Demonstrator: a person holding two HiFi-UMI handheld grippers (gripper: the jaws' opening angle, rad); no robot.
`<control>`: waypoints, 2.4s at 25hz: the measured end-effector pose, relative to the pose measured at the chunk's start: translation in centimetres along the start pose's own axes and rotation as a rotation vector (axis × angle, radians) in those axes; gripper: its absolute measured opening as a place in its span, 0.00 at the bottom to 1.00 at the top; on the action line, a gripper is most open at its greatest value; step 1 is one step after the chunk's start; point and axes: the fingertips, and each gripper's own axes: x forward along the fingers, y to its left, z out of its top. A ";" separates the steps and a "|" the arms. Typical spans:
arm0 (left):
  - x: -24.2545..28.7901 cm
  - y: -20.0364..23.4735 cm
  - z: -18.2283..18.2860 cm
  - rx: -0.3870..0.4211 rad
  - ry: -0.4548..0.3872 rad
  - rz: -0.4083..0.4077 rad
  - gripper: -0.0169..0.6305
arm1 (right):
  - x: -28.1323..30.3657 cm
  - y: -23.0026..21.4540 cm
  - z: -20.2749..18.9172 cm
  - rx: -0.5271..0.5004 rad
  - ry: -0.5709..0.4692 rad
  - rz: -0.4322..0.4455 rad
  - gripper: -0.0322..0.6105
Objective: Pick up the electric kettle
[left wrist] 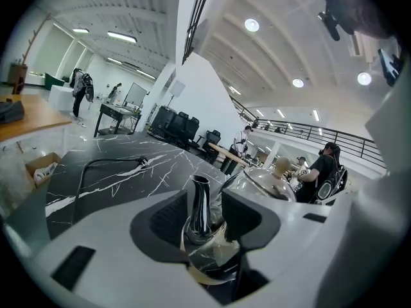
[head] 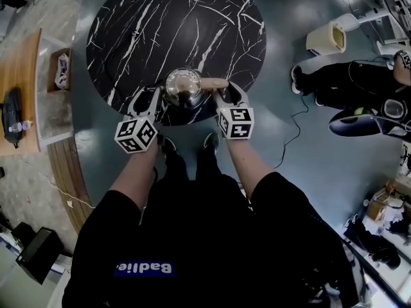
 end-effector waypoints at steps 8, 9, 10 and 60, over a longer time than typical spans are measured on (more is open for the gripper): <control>0.3 0.0 -0.1 -0.001 -0.004 -0.009 0.26 | 0.6 0.1 0.6 -0.008 -0.024 -0.006 0.32; 0.3 0.1 0.0 -0.001 -0.004 -0.008 0.26 | 0.6 0.1 0.7 -0.012 -0.026 -0.007 0.32; 0.3 0.1 0.0 -0.002 -0.005 -0.008 0.26 | 0.7 0.1 0.8 -0.015 -0.028 -0.008 0.32; 0.2 0.0 0.5 0.005 0.002 0.026 0.16 | 0.7 -0.2 2.0 -0.086 -0.017 -0.049 0.27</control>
